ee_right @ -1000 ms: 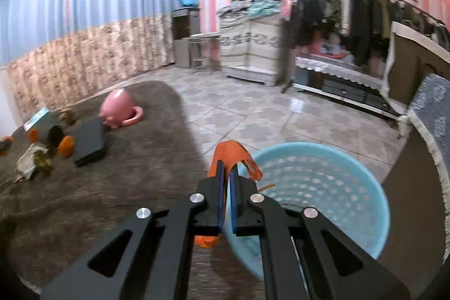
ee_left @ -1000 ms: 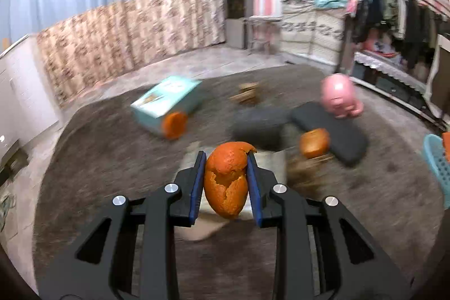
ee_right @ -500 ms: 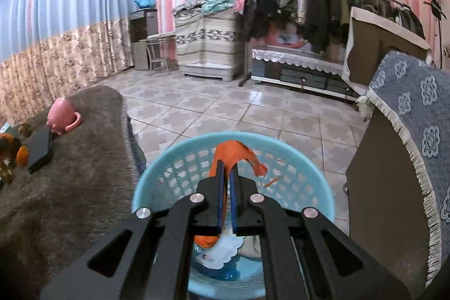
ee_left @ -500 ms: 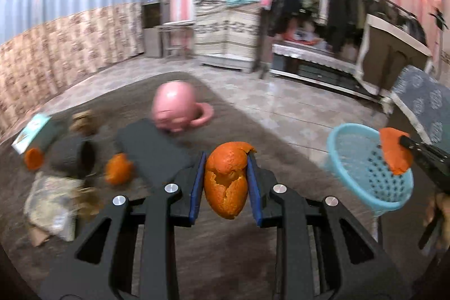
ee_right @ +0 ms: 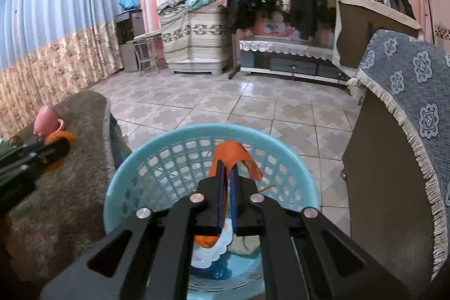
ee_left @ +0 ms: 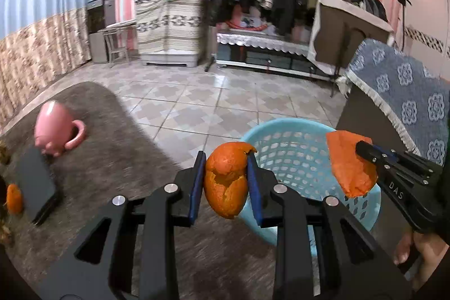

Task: Collect trash
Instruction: 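Carry peel and orange bag over the blue basket and open both tools to drop them, then move the left tool back to the rug and grasp the brown paper bag, then grasp the mandarin orange with the right tool while the left tool holds the paper bag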

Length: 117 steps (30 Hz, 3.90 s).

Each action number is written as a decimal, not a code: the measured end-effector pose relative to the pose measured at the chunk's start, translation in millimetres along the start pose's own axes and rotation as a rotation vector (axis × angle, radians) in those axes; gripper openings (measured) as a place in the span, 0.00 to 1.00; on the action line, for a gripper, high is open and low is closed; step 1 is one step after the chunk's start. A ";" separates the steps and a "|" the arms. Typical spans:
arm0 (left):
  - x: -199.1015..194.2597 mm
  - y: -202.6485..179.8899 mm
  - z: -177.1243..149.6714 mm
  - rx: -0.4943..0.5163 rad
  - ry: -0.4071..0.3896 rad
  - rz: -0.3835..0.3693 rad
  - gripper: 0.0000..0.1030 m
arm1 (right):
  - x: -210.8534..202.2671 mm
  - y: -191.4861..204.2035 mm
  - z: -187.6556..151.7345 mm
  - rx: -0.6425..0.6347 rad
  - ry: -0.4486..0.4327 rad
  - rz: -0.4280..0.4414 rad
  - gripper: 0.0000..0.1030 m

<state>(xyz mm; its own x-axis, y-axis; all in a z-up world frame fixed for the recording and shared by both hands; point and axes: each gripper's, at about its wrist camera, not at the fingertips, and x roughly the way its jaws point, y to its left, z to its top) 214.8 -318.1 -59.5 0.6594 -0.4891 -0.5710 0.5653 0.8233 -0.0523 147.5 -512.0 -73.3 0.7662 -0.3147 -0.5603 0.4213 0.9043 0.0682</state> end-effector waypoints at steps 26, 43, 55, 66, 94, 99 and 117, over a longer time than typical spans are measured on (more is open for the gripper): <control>2.2 32.1 11.0 -0.053 -0.044 0.119 0.91 | 23.8 13.2 -4.1 -0.043 0.068 -0.036 0.05; -62.8 114.7 -27.9 -0.174 -0.040 0.275 0.94 | 16.4 30.1 -15.0 -0.052 0.104 -0.089 0.79; -127.2 192.7 -77.0 -0.249 -0.026 0.444 0.95 | -15.0 74.6 -13.4 -0.143 0.015 0.007 0.87; -143.5 276.2 -110.8 -0.400 0.032 0.546 0.95 | -30.5 119.1 -20.2 -0.216 -0.021 0.062 0.87; -206.5 349.6 -129.8 -0.364 -0.014 0.717 0.40 | -36.1 196.1 -33.2 -0.259 0.017 0.240 0.87; -215.8 380.9 -149.1 -0.415 -0.014 0.799 0.40 | -35.4 248.9 -40.3 -0.320 0.020 0.293 0.87; -211.9 410.1 -168.9 -0.571 -0.006 0.760 0.40 | -27.8 428.4 -62.0 -0.619 0.002 0.389 0.86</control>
<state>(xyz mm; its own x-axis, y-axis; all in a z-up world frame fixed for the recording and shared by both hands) 223.2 171.9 -98.4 0.7544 0.2351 -0.6129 -0.3425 0.9375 -0.0620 276.6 -98.0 -79.7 0.8031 0.0627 -0.5925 -0.2336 0.9480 -0.2163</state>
